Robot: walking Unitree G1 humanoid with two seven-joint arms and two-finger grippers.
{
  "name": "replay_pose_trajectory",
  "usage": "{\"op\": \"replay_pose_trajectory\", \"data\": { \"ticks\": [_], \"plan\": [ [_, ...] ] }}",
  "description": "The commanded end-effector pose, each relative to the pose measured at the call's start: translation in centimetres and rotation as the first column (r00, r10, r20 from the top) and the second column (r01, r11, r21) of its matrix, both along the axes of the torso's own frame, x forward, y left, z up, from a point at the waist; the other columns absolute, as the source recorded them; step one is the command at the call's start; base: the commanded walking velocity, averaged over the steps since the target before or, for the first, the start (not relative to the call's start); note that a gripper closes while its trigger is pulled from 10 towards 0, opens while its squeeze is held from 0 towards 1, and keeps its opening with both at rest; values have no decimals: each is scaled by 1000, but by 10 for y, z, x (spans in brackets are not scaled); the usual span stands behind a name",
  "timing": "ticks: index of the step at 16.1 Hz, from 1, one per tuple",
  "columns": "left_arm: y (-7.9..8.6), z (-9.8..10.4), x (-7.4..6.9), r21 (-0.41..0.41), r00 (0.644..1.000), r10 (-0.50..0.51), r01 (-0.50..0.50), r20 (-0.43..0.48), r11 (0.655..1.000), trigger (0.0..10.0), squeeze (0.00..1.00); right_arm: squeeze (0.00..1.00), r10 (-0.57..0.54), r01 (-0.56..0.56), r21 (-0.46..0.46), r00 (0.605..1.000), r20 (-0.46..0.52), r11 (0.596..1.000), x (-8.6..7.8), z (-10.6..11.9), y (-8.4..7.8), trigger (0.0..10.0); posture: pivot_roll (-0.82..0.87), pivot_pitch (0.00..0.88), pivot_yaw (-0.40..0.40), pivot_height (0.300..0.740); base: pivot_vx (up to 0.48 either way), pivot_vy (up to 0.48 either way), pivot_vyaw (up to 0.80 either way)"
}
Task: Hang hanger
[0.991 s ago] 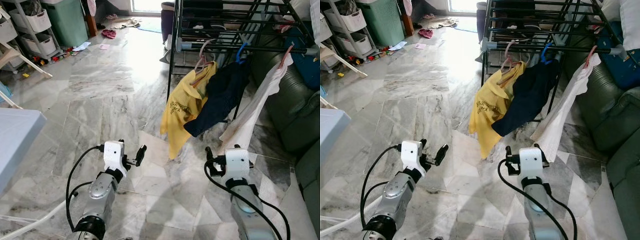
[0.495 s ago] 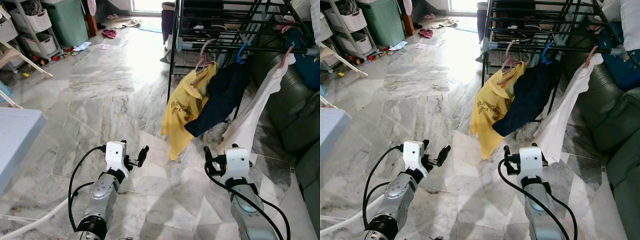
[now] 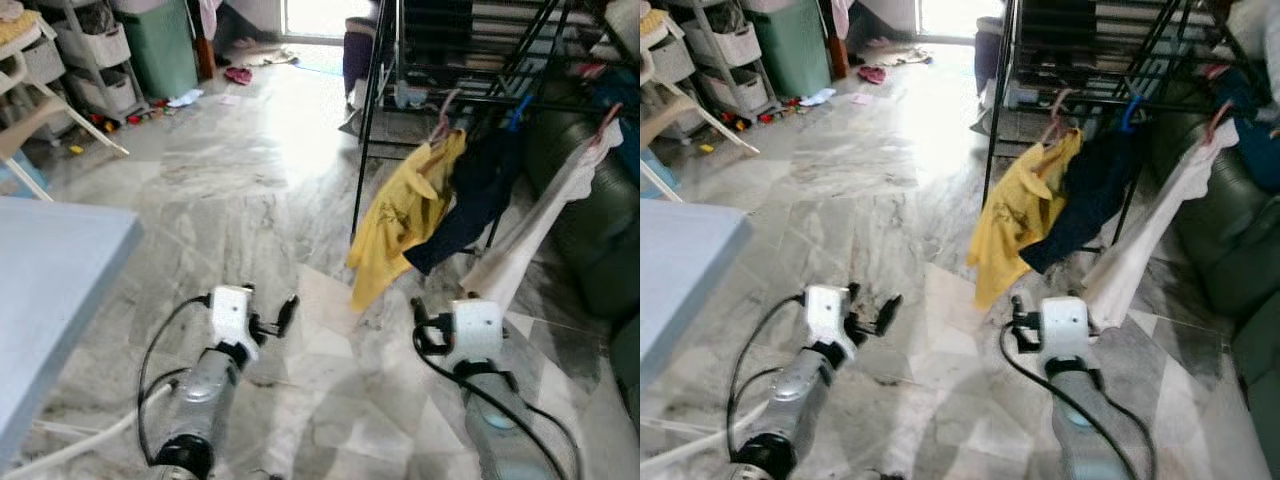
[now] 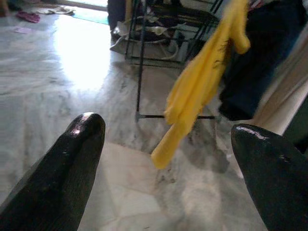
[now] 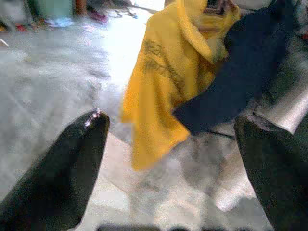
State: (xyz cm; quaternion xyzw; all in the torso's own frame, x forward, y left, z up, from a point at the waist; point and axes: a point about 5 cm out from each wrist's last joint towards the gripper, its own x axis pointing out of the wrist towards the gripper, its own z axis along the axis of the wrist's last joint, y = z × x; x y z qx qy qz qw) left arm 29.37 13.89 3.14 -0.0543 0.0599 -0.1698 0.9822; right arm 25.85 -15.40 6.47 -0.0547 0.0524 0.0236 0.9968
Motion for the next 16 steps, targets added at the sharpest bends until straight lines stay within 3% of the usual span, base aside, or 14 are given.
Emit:
{"op": "replay_pose_trajectory", "data": {
  "ticks": [1,4,12,16],
  "plan": [
    [-6,1,0,-2,1000,-26,26,4,1000,10000,0,0,-21,21,-12,1000,-4,1000,-1,0,-7,10000,-204,81,29,740,0,337,0],
    [-6,1,0,-2,1000,-29,29,4,1000,10000,0,0,-25,25,-13,1000,-1,1000,-1,0,-7,10000,-202,83,31,740,0,344,0],
    [-9,2,-5,-36,994,-107,108,27,994,10000,0,0,-42,42,-15,999,4,999,-3,-1,-8,10000,-189,88,28,740,0,0,0],
    [-10,1,-8,-69,992,-125,127,33,990,10000,0,0,-59,59,-9,997,41,998,-2,5,-12,10000,-185,85,17,740,385,0,0]
  ]
}}
